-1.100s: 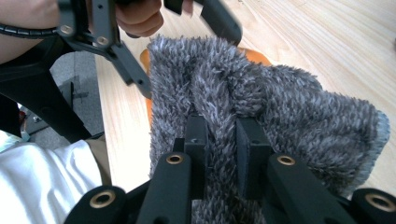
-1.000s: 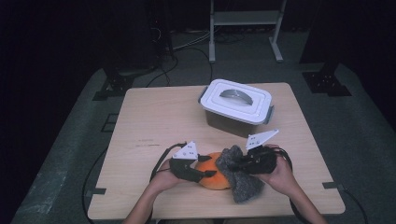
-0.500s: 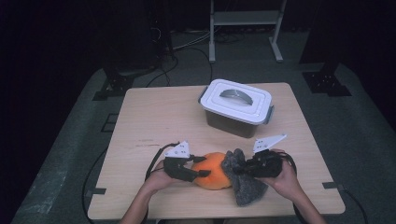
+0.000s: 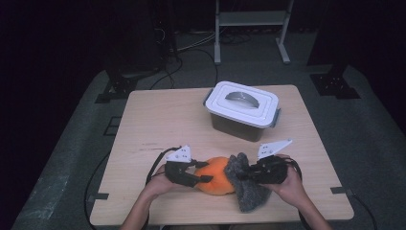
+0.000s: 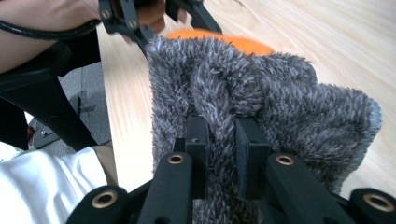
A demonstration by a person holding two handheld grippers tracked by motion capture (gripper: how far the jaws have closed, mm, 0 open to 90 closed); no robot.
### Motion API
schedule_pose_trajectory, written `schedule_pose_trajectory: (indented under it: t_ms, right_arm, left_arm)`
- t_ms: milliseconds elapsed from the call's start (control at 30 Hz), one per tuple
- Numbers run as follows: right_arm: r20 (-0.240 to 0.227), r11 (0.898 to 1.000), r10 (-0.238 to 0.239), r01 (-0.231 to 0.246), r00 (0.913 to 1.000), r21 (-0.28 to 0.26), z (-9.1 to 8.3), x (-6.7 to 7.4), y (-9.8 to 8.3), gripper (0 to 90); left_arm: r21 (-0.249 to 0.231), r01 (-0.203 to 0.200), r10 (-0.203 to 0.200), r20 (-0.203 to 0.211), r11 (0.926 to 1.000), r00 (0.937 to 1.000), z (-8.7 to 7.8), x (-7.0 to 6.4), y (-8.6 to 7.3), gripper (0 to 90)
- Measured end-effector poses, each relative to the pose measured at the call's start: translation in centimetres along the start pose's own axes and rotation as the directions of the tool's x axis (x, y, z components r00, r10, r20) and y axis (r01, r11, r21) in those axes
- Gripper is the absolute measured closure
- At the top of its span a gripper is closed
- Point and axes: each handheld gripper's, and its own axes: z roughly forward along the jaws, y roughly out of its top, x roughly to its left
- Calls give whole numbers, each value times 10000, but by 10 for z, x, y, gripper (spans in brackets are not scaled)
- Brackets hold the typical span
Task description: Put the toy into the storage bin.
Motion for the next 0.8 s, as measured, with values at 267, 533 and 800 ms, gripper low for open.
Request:
schedule_pose_trajectory:
  t_ms: [267, 533, 800]
  right_arm:
    - [224, 9950, 742, -755, 9970, 650, -3, -14, -25, 772]
    - [-138, 9963, 853, -854, 9963, -135, -12, -16, -15, 772]
    - [-418, 9979, 646, -644, 9970, 76, 1, -15, -9, 772]
  left_arm:
    - [-73, 82, -82, 29, 9999, 10000, -1, 1, -1, 474]
    - [-51, 17, -16, 106, 10000, 9999, -2, -1, 2, 451]
    - [-181, 218, -215, 202, 9996, 9996, -7, 0, 14, 267]
